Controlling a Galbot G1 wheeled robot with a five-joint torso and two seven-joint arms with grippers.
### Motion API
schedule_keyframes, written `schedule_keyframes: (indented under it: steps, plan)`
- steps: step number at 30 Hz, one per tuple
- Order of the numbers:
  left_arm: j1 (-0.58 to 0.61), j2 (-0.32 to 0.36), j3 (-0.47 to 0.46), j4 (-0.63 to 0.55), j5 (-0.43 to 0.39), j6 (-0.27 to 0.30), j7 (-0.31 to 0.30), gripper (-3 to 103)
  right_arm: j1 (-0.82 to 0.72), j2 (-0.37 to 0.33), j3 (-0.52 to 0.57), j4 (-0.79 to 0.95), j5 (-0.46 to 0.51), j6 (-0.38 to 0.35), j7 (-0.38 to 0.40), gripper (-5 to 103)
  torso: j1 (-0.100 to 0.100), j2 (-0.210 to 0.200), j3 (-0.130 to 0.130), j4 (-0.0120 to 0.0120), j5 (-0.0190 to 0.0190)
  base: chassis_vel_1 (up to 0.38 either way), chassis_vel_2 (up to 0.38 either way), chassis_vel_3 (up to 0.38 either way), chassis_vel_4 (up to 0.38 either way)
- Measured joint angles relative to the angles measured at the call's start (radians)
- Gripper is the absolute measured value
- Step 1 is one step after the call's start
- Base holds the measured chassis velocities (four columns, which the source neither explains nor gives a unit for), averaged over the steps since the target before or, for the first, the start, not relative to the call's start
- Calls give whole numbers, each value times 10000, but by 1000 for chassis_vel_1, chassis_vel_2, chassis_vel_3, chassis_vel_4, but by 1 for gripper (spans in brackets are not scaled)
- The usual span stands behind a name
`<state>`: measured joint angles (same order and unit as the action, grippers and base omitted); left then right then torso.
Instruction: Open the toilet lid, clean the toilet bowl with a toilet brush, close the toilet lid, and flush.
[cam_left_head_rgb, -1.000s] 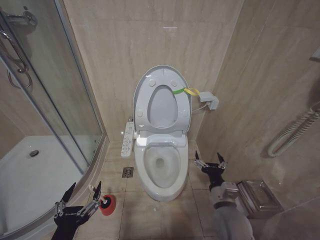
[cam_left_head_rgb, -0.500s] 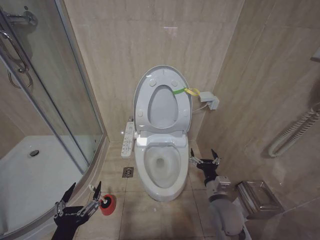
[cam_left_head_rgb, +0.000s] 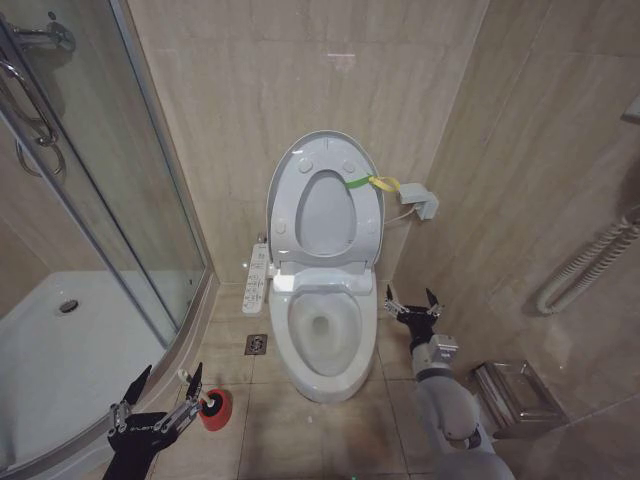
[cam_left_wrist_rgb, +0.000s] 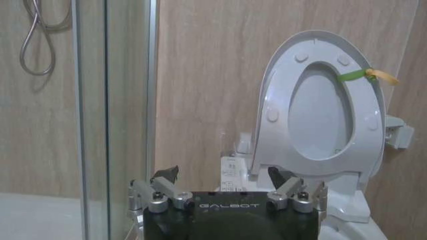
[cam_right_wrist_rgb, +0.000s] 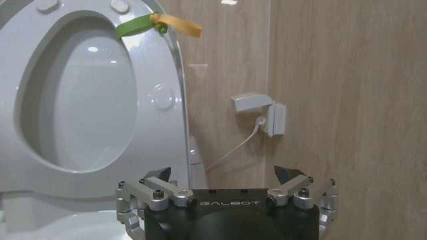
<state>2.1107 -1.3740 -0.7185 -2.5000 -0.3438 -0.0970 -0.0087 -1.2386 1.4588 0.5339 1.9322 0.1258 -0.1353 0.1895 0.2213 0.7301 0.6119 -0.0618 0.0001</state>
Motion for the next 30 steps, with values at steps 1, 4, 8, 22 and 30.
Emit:
schedule_keyframes:
  steps: [1, 4, 8, 22, 30]
  plan:
    - [-1, 0, 0, 0, 0, 0, 0, 92, 51, -51, -10, -17, 1, 10, 34, 100, 0, 0, 0, 0, 0, 0, 0, 0, 0]
    - [0, 0, 0, 0, 0, 0, 0, 92, 256, -157, -64, -118, 29, 13, 58, 100, 0, 0, 0, 1, 0, 0, 0, 0, 0]
    - [0, 0, 0, 0, 0, 0, 0, 92, 716, -331, -126, -455, 139, 15, 38, 100, 0, 0, 0, 2, 0, 0, 0, 0, 0]
    - [0, 0, 0, 0, 0, 0, 0, 92, 1902, -764, -183, -1452, 505, 3, 0, 100, 0, 0, 0, 2, 0, 0, 0, 0, 0]
    - [-1, 0, 0, 0, 0, 0, 0, 92, 2570, -901, -189, -2159, 663, 9, 32, 100, 0, 0, 0, 2, 0, 0, 0, 0, 0]
